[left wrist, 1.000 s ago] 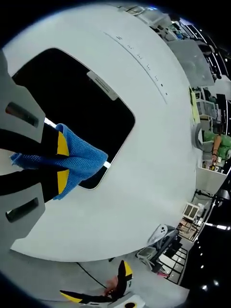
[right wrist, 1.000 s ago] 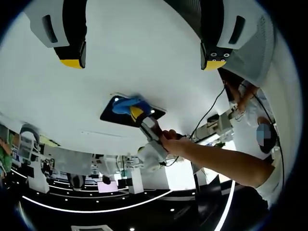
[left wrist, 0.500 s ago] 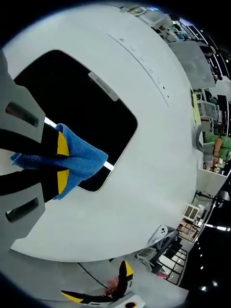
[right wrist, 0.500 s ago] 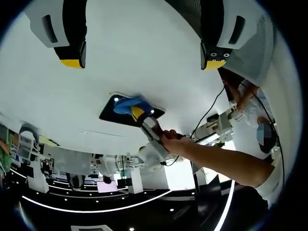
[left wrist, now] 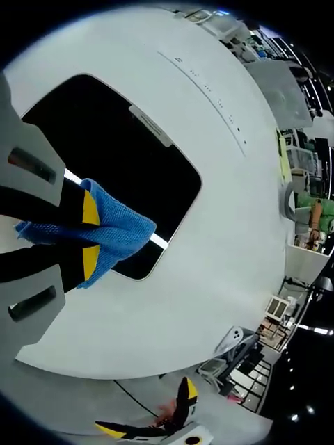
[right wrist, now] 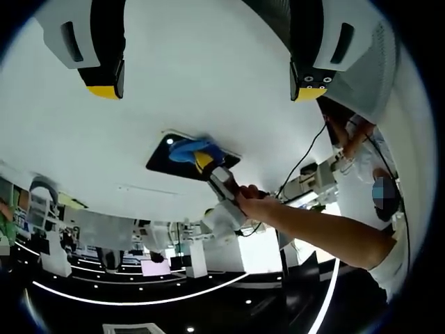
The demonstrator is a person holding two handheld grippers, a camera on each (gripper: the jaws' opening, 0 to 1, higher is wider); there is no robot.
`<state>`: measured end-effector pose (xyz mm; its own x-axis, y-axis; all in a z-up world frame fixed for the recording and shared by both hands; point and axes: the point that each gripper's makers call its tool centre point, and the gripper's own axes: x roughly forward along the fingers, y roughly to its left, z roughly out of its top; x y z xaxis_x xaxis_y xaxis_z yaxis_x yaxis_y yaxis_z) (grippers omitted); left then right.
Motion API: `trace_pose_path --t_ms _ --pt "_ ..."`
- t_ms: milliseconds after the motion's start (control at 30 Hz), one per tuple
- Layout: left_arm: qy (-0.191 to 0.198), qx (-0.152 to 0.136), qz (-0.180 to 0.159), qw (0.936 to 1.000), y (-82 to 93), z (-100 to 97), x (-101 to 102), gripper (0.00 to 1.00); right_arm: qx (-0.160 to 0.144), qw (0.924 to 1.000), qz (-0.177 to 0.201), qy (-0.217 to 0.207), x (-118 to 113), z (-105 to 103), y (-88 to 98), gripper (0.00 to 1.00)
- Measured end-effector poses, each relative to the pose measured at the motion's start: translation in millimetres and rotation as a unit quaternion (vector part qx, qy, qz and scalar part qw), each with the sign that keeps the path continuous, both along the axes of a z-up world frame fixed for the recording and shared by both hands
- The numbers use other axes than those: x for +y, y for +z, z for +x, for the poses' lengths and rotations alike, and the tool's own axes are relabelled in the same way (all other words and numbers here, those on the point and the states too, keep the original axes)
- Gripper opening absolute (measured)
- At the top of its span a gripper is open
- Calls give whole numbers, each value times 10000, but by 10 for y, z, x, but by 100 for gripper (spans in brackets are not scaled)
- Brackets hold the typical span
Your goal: Wipe the mirror surface with the cleaning cloth until all visible marks leave the cleaned area.
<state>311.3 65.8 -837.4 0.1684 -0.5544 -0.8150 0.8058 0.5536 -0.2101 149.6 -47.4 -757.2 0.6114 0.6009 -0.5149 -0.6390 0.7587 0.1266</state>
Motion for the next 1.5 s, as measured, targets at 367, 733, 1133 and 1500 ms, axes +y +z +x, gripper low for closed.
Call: trace_pose_path --t_ms 367,733,1133,1500 --pt "18 13 15 10000 3 -3 67 6 1 10000 -15 10 3 -4 -13 99" --pt "36 22 31 10000 0 3 118 6 27 10000 1 27 31 -10 -23 99" --pt "42 31 33 10000 1 -1 152 6 33 10000 -40 65 52 -19 -36 99" --pt "60 55 28 10000 2 -1 189 6 20 10000 -31 44 64 -2 -24 99"
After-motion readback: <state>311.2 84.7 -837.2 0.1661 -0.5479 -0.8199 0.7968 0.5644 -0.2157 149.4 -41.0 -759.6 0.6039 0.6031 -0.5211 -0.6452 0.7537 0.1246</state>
